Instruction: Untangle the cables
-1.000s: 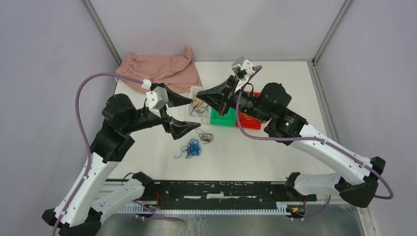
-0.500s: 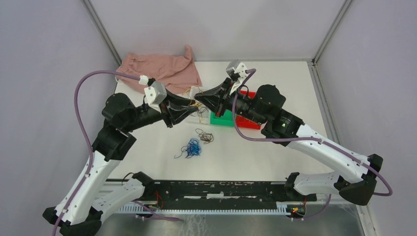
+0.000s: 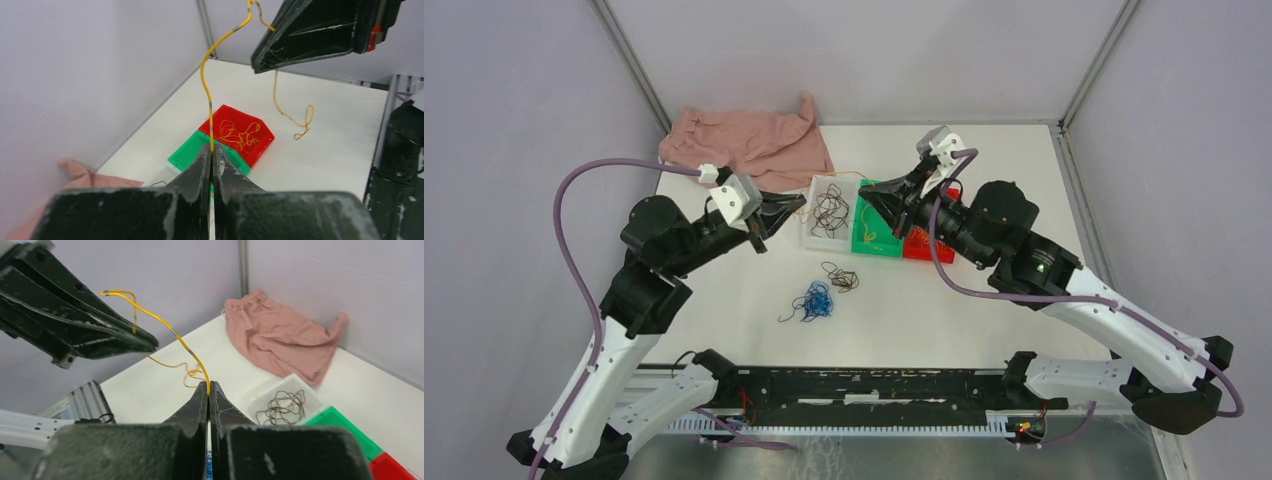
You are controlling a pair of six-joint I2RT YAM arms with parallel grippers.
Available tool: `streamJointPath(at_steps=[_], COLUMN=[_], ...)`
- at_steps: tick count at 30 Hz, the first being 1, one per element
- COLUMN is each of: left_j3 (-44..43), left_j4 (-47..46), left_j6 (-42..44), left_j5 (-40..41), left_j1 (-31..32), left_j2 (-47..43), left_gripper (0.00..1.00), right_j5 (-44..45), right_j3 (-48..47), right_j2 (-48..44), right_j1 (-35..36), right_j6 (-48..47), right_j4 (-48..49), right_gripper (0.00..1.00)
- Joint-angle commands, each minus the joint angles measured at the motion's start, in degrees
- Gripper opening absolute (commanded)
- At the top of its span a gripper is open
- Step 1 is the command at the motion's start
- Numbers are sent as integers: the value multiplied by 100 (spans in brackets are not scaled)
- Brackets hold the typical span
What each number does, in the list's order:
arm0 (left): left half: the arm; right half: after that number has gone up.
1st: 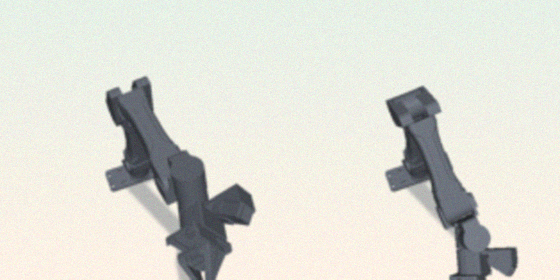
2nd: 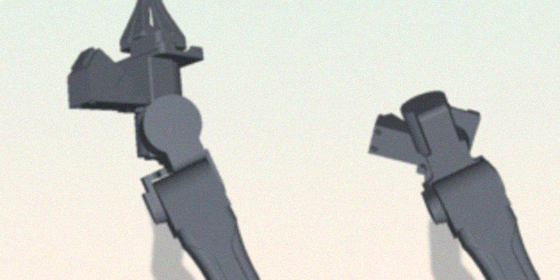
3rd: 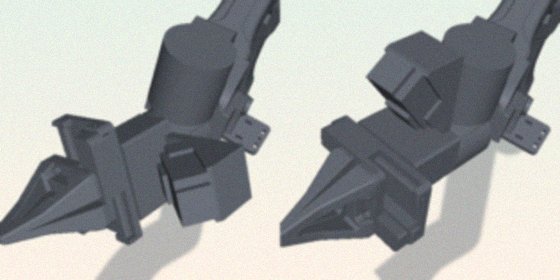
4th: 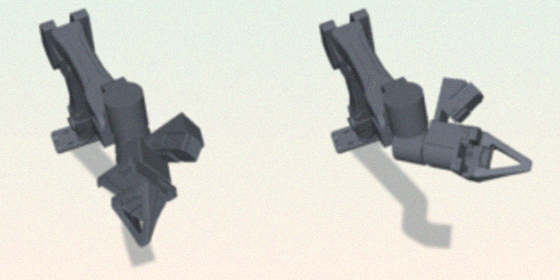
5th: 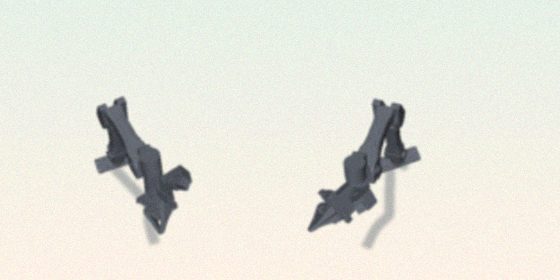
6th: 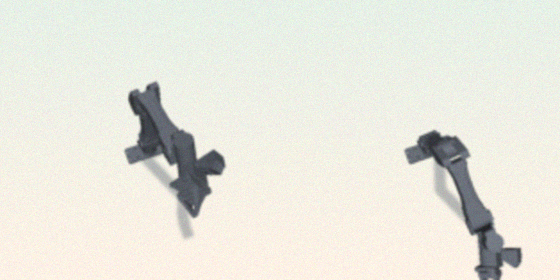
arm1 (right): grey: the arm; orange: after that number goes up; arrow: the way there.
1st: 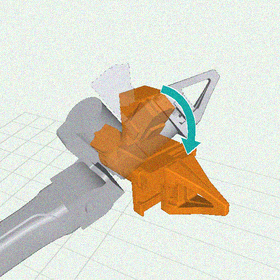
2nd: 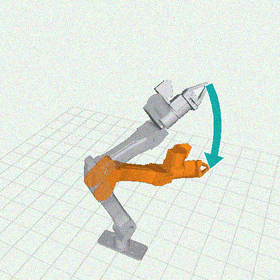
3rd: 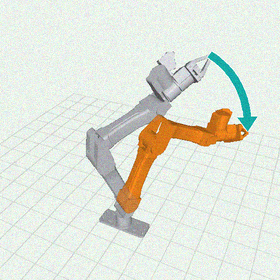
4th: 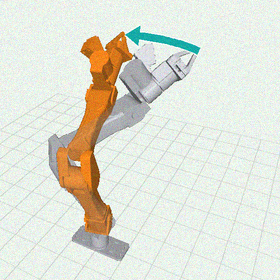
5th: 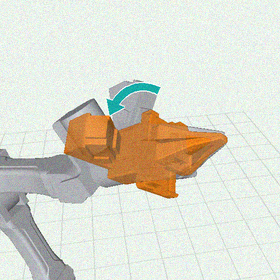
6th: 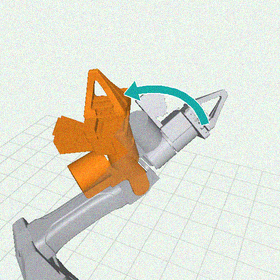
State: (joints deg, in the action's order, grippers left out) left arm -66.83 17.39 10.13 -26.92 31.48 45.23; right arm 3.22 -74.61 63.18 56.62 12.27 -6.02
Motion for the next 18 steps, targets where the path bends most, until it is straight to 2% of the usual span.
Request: streamJointPath(at_steps=[1, 4, 5, 6, 7, 8, 9, 10, 15, 18], left_j3=[-423, -503, -526, -567, -601, -642, -677, -722, -1028, -1127], left_j4=[188, 309, 393, 561, 714, 856, 994, 1119, 1927, 2208], left_j6=[860, 782, 719, 684, 676, 652, 629, 615, 730, 728], left_j5=[569, 410, 273, 96, -85, -245, -354, -421, -434, -390], left_j1=[-2, -2, -2, 2, -1, 0, -2, -2, 1, -8], left_j2=[-32, 11, 35, 69, 108, 150, 202, 242, 631, 784], left_gripper=[3, 4, 8, 16, 35, 57, 71, 78, 99, 99], right_j5=[966, 1129, 1063, 965, 880, 830, 799, 786, 623, 712], right_j3=[46, 99, 98, 75, 35, -13, -51, -67, 1, -76], right_j2=[-288, -403, -420, -410, -383, -339, -286, -228, 48, 281], right_j1=[-67, -335, -477, -638, -824, -1011, -1193, -1374, -2211, -2508], right_j6=[-434, -376, -284, -200, -111, -32, 16, 65, 122, 121], right_j4=[-624, -776, -823, -889, -965, -1104, -1218, -1304, -1425, -1628], right_gripper=[0, 0, 0, 0, 0, 0, 0, 0, 0, 0])
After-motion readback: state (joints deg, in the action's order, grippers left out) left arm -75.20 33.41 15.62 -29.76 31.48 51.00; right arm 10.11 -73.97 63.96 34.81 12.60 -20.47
